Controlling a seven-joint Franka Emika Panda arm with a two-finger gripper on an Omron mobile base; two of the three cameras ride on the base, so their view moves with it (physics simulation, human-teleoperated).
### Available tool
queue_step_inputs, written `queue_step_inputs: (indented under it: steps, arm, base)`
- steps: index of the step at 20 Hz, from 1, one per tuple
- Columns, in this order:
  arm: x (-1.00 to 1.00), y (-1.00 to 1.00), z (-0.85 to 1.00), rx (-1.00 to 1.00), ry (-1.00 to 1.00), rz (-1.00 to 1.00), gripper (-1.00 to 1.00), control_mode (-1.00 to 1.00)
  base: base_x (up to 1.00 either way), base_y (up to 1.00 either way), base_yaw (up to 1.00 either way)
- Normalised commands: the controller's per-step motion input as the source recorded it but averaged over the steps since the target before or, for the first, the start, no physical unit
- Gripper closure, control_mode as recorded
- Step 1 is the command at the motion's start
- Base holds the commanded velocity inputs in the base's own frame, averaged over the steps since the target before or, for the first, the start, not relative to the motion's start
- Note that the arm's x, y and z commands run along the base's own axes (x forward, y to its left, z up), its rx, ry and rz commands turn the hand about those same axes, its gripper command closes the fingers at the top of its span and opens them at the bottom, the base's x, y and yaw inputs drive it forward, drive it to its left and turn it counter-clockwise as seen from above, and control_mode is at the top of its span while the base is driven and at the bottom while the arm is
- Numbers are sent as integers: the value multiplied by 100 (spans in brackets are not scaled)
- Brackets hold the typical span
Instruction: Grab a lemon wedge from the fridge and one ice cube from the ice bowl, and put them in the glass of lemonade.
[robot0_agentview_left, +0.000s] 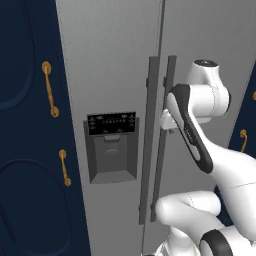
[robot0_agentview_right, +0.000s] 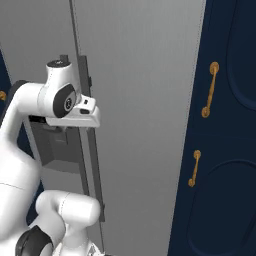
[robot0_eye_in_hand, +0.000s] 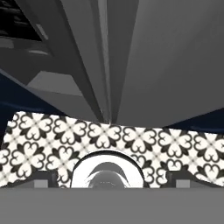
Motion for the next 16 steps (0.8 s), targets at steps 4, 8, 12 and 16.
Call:
queue_step_inputs:
  steps: [4,8,12,16]
  arm:
    - [-33,0,-2,0,0,0,-100,-100]
    - [-9,0,0,0,0,0,-100,100]
    - [0,0,0,0,0,0,-100,100]
    - [0,0,0,0,0,0,-100,100]
  base:
    - [0,0,0]
    - [-17,1,2]
    - [-87,53,50]
    - [-24,86,83]
